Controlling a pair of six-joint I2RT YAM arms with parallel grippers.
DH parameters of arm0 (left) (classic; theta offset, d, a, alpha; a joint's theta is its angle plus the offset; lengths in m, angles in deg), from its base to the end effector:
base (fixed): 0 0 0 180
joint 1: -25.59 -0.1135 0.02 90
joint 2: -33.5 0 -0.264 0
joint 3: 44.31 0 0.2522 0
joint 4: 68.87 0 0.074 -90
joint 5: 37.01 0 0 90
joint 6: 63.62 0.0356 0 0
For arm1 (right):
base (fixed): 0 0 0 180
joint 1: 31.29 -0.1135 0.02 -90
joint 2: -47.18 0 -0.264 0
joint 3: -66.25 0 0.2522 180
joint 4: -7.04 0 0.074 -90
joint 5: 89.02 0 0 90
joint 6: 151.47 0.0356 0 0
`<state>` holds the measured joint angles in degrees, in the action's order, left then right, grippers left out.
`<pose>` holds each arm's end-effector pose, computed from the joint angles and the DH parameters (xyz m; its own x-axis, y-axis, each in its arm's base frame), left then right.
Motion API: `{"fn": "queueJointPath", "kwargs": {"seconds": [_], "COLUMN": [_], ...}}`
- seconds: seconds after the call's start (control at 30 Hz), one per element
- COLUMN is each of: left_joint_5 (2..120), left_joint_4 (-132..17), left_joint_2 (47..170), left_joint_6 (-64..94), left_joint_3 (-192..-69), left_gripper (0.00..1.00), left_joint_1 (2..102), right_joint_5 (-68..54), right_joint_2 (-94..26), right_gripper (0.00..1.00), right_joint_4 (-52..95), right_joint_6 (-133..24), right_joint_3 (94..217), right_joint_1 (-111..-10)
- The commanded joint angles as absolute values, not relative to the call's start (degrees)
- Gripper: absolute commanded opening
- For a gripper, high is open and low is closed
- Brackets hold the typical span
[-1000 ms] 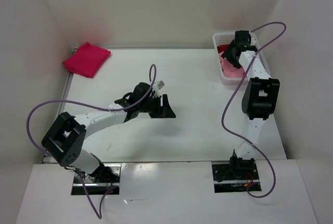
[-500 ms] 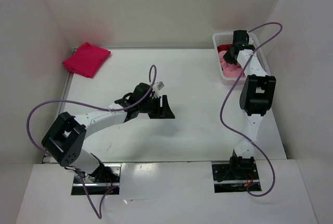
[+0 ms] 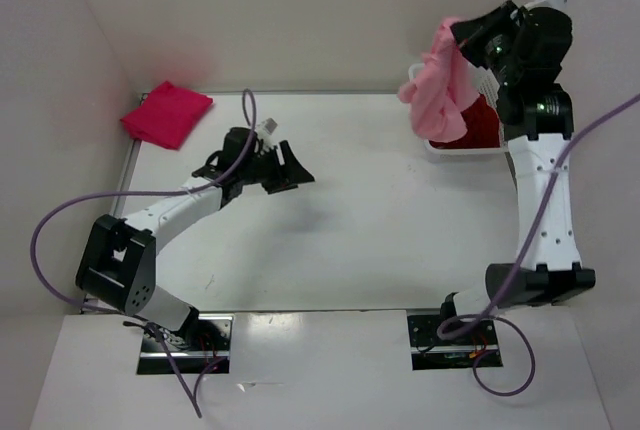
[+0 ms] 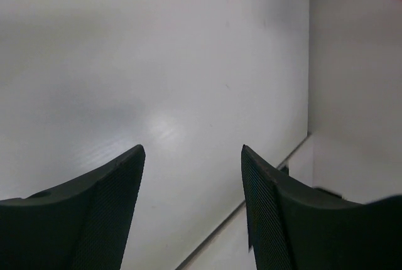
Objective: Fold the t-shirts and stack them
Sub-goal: Move the tshirt to the center of the board
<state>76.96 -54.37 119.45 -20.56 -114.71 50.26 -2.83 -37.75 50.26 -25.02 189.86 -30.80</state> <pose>0.2998 -0.1536 0.2559 -0.8228 -0.3567 -0.4424 0.1461 0.6194 -0.7713 0.3027 -0.0002 0.5254 -0.0980 0.5937 -0.7987 0.0006 0.8026 0.5965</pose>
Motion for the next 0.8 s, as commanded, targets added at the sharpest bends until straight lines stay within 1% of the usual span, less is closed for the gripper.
{"fn": "queueJointPath", "kwargs": {"seconds": [0.0, 0.03, 0.1, 0.13, 0.2, 0.27, 0.3, 0.33, 0.4, 0.43, 0.47, 0.5, 0.53, 0.57, 0.6, 0.67, 0.7, 0.77], "left_joint_5": [77.6, 77.0, 77.0, 77.0, 77.7, 78.3, 78.3, 77.8, 77.2, 76.6, 76.0, 75.5, 75.5, 75.5, 76.0, 76.0, 73.3, 71.2], "left_joint_4": [-56.2, -57.0, -57.0, -57.0, -57.0, -56.4, -55.6, -54.7, -52.6, -51.7, -51.0, -51.0, -51.0, -51.0, -51.5, -50.9, -49.8, -47.9], "left_joint_2": [116.9, 116.2, 114.2, 113.5, 111.2, 108.5, 107.3, 106.2, 103.8, 103.8, 103.1, 103.1, 103.1, 103.1, 103.1, 103.6, 103.6, 104.2], "left_joint_6": [-25.0, -26.3, -27.1, -27.1, -27.1, -27.1, -27.1, -27.1, -26.6, -26.0, -25.4, -24.9, -24.9, -24.3, -23.8, -22.1, -19.4, -17.2], "left_joint_3": [-114.6, -113.2, -112.1, -111.5, -109.7, -108.5, -108.5, -107.6, -106.9, -107.5, -107.6, -107.6, -107.6, -107.6, -107.6, -107.6, -108.3, -108.3], "left_gripper": [0.71, 0.71, 0.71, 0.71, 0.72, 0.72, 0.72, 0.72, 0.73, 0.74, 0.74, 0.74, 0.74, 0.74, 0.74, 0.74, 0.74, 0.74], "left_joint_1": [42.9, 41.3, 36.4, 34.9, 30.6, 27.5, 26.0, 23.1, 20.5, 19.0, 19.0, 18.5, 18.5, 18.5, 18.5, 19.3, 20.3, 23.4], "right_joint_5": [-19.4, -25.8, -30.9, -32.4, -34.4, -36.0, -36.9, -37.9, -38.8, -37.4, -36.0, -33.7, -33.0, -32.1, -27.5, -25.2, -21.9, -17.4], "right_joint_2": [-35.9, -35.9, -38.1, -39.5, -43.5, -44.8, -44.8, -44.8, -43.0, -42.5, -42.5, -42.5, -44.9, -47.1, -50.5, -50.6, -49.2, -43.6], "right_gripper": [0.00, 0.00, 0.00, 0.00, 0.00, 0.00, 0.00, 0.00, 0.03, 0.03, 0.10, 0.20, 0.31, 0.47, 0.50, 0.55, 0.59, 0.60], "right_joint_4": [42.5, 40.2, 35.1, 35.0, 35.0, 33.1, 32.2, 28.7, 25.2, 25.2, 25.2, 25.2, 25.9, 32.6, 37.3, 42.2, 42.2, 43.0], "right_joint_6": [-18.6, -14.1, -10.3, -9.3, -8.7, -8.0, -7.0, -6.4, -5.7, -7.2, -9.3, -10.2, -11.2, -13.0, -18.0, -21.1, -22.9, -24.0], "right_joint_3": [196.3, 198.2, 202.0, 208.4, 214.4, 215.0, 212.9, 205.5, 195.3, 185.1, 180.0, 175.3, 169.4, 169.3, 169.3, 167.7, 166.3, 160.5], "right_joint_1": [-36.4, -37.4, -41.2, -42.9, -47.3, -47.9, -47.9, -47.9, -47.9, -47.9, -47.9, -47.0, -45.8, -45.8, -45.8, -45.8, -45.8, -46.5]}}
